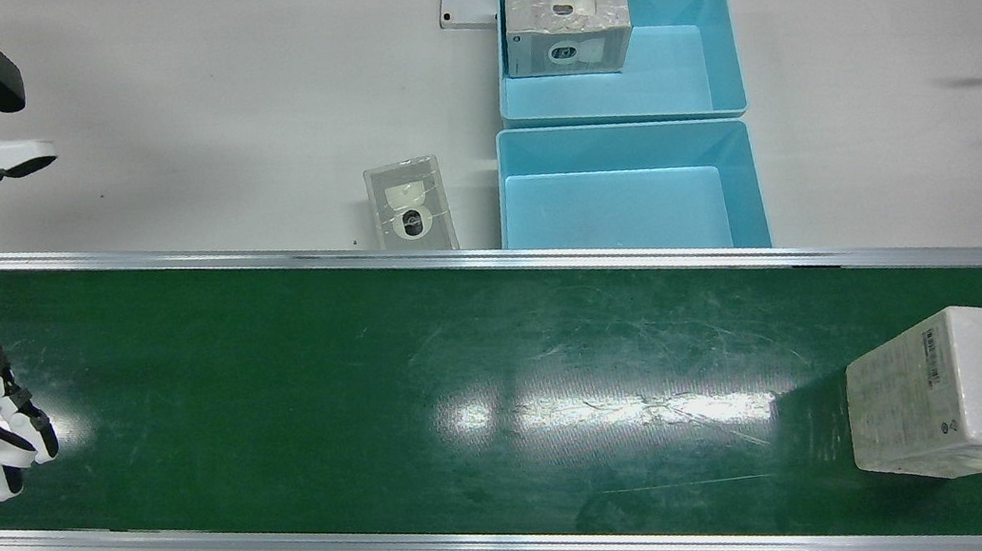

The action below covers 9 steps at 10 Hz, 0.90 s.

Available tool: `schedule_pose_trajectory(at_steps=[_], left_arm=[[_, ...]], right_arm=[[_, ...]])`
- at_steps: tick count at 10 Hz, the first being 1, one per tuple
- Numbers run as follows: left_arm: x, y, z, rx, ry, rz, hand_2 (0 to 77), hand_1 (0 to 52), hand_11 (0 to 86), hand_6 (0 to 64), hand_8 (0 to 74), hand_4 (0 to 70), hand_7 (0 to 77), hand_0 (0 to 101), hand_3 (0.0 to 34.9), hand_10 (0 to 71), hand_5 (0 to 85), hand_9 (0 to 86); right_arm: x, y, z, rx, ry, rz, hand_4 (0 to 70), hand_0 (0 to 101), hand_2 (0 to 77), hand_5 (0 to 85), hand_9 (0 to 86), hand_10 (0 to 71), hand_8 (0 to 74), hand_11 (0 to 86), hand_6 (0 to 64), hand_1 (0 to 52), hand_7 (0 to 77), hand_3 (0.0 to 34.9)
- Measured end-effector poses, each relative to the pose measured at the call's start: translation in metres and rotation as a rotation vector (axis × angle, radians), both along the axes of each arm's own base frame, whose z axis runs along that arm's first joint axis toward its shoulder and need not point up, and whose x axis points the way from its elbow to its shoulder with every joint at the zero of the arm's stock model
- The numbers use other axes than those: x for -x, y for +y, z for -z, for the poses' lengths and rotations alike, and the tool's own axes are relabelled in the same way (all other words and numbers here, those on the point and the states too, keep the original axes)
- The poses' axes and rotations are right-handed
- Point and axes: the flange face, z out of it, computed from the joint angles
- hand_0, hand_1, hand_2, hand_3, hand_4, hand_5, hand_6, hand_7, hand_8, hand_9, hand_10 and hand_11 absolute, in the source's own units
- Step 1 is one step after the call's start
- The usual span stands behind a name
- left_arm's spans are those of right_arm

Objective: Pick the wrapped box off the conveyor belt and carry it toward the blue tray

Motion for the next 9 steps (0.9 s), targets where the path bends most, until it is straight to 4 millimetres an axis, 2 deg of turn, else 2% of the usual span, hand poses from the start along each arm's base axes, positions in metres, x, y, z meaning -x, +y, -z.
schedule_pose_trajectory(at_steps=[6,7,8,9], left_arm=[[0.0,0.0,0.0,0.0,0.0,0.0,1.1,0.0,0.0,0.0,0.5,0.0,0.5,0,0.0,0.0,0.5,0.0],[0.0,0.0,0.0,0.0,0.0,0.0,1.1,0.0,0.0,0.0,0.0,0.0,0.5,0,0.0,0.0,0.5,0.5],[0.0,0.0,0.0,0.0,0.0,0.0,1.1,0.0,0.0,0.0,0.5,0.0,0.5,0,0.0,0.0,0.5,0.5],[0.0,0.0,0.0,0.0,0.0,0.0,1.1,0.0,0.0,0.0,0.5,0.0,0.5,0,0.0,0.0,0.5,0.5]], right_arm=[[0.009,-0.014,-0.011,0.029,0.011,-0.006,14.2,39,14.7,23.5,8.7,4.4,1.6,6.5,0.0,6.5,22.4,30.4],[0.012,-0.015,-0.01,0.029,0.01,-0.003,14.2,39,14.7,23.5,8.7,4.4,1.6,6.5,0.0,6.5,22.4,30.4],[0.015,-0.019,-0.005,0.019,0.005,-0.001,14.2,39,13.6,22.9,8.7,4.4,2.2,6.5,0.0,4.4,22.4,30.4],[0.018,-0.022,0.003,-0.002,-0.003,0.0,13.1,39,12.0,22.4,8.7,4.4,0.0,6.5,0.0,8.2,22.4,30.1]])
